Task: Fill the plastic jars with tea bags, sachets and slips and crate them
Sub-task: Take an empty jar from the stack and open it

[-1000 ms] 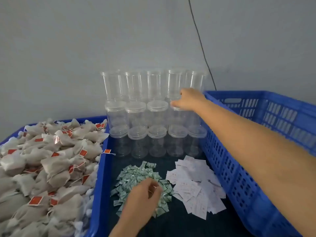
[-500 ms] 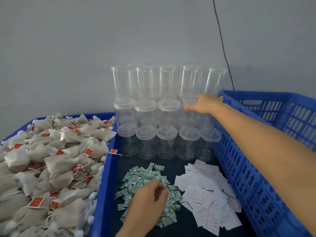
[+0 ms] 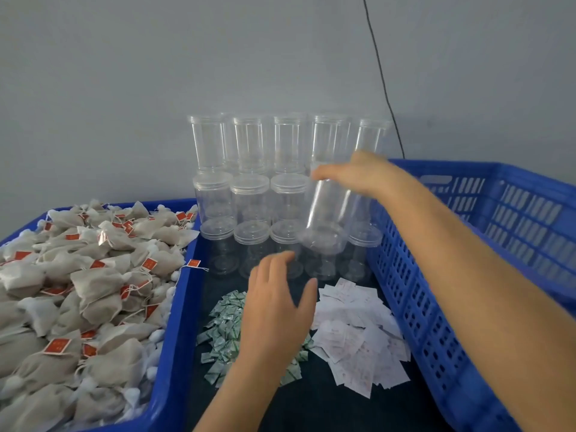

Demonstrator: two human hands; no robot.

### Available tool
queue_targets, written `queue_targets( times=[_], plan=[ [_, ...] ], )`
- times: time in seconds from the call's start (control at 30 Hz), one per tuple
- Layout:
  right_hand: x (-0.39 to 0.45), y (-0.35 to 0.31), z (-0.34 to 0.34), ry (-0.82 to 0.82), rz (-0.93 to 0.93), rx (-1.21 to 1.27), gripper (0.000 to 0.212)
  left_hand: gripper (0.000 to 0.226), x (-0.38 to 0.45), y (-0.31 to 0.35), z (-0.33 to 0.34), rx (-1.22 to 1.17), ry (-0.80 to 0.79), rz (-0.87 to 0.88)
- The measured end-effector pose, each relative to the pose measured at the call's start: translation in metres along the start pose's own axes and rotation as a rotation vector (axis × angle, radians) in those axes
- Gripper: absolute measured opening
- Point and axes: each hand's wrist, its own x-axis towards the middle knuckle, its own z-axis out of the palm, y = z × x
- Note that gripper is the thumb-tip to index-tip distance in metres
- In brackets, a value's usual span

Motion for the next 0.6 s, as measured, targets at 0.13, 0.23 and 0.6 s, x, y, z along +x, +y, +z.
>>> queue_targets(
  times=[0.13,0.23,0.6],
  plan=[
    [-0.066,0.023,0.051,-0.113,0.030,0.260,0.106,0.073,-0.017,0.016,0.001,0.224,0.143,0.180],
    [-0.098,0.054,0.083,-0.255,0.153,0.460,0.071,0.098,-0.040,0.009,0.006,0.516,0.047,0.263],
    [-0.136,0.105,0.120,-0.613,0.376,0.443,0.052,0.105,-0.068,-0.029,0.001,0.733,-0.321,0.360]
  ],
)
